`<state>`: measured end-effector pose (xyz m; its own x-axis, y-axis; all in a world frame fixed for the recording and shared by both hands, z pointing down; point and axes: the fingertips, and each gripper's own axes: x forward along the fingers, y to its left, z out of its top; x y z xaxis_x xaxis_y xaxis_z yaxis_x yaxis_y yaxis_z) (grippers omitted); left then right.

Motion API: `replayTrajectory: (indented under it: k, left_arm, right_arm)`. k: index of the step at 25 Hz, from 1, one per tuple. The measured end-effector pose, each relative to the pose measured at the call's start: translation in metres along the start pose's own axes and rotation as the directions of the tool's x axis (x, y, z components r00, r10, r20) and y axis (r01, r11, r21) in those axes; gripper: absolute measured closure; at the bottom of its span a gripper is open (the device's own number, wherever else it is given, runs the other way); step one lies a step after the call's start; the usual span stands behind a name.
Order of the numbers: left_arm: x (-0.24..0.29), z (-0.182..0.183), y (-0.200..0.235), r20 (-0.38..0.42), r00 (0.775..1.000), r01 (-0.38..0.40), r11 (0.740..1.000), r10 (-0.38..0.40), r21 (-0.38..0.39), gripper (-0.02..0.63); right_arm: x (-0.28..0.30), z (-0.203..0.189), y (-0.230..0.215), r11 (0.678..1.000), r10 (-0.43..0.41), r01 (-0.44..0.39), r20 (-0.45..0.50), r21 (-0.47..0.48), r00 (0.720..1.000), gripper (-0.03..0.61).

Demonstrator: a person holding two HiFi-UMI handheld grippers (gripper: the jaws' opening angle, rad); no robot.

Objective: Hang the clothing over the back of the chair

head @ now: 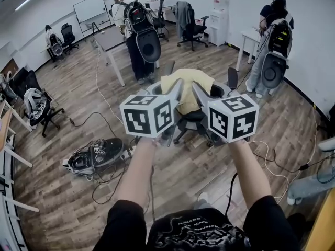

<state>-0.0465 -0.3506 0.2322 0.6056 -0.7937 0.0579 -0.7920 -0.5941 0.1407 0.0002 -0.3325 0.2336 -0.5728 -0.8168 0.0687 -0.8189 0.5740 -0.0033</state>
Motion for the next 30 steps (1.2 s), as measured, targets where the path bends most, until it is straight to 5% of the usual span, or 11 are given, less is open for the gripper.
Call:
replayTrajectory:
  k: [15, 30]
  left_arm:
    - [-0.028, -0.060, -0.005, -0.045, 0.998, 0.031, 0.995, -0.036, -0.095, 0.558]
    - [-0.051, -0.114, -0.009, -0.088, 0.995, 0.046, 0.995, -0.054, -0.089, 0.558]
  right_arm:
    - [-0.019, -0.058, 0.025, 0.997, 0.013, -0.009, -0.042, 0.076, 0.999, 0.526]
    - [-0.035, -0.112, 0.047, 0.989, 0.011, 0.006, -0.106, 0.151, 0.994, 0.526]
